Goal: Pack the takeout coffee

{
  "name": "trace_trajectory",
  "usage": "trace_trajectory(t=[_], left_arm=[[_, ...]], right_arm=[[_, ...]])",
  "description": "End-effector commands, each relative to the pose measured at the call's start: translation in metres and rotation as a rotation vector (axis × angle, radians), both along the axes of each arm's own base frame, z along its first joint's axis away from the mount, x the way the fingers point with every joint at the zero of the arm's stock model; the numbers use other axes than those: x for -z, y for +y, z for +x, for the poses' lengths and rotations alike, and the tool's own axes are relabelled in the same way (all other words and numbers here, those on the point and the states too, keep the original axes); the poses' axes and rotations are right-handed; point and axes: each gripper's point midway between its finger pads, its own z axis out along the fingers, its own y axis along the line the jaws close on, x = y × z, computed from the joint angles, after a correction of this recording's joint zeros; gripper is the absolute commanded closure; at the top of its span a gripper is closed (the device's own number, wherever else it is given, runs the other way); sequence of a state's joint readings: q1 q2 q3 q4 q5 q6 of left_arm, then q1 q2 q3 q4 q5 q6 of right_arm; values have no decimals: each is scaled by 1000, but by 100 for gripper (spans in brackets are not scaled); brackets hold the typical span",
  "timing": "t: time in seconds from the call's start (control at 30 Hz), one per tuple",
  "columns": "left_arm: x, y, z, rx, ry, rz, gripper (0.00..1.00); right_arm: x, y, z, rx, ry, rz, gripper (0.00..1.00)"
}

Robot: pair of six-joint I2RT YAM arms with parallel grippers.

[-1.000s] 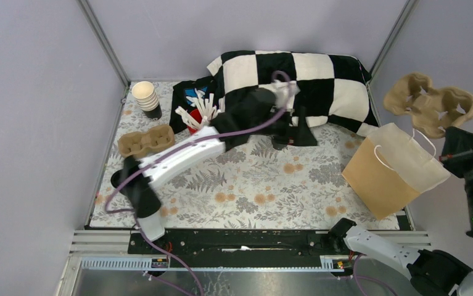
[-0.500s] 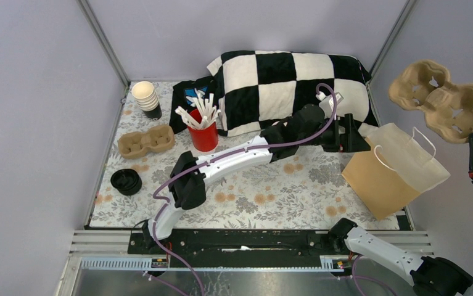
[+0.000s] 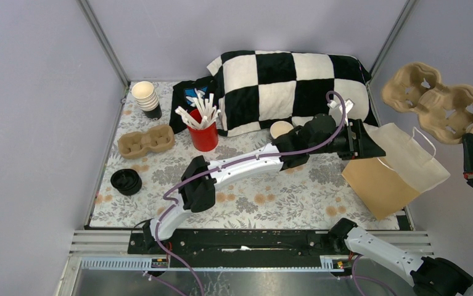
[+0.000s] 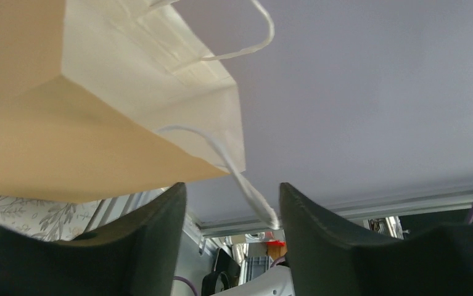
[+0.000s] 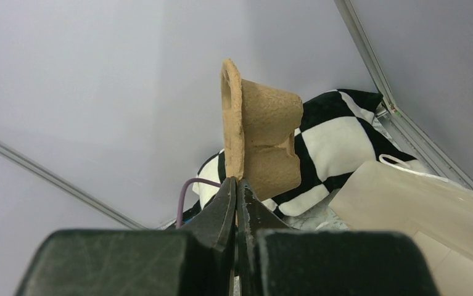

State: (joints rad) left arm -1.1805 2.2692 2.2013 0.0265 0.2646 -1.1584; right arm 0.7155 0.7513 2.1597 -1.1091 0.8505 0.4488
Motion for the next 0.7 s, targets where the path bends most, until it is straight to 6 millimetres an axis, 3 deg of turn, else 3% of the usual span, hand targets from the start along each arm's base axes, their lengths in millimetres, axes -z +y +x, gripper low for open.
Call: trace_trajectory(t=[0.0, 0.1, 0.2, 0.4, 0.47, 0.67], left_arm=[[-31, 0, 9, -41, -20, -63, 58], [-41, 2, 13, -35, -22, -79, 77], [-49, 16, 20, -54, -43, -60, 90], [-56, 65, 25, -96, -33, 5, 98], [-67, 88, 21, -113, -22, 6, 100], [-69, 140, 11, -167, 36, 25, 100]], right_arm=[[-5, -2, -3, -5, -23, 9, 100], [-4, 1, 0, -10, -12, -5, 100], [-2, 8, 4, -25, 2, -25, 100], [3, 35, 19, -100, 36, -77, 100], [6, 44, 24, -129, 48, -93, 100], [12, 75, 39, -220, 70, -130, 100]])
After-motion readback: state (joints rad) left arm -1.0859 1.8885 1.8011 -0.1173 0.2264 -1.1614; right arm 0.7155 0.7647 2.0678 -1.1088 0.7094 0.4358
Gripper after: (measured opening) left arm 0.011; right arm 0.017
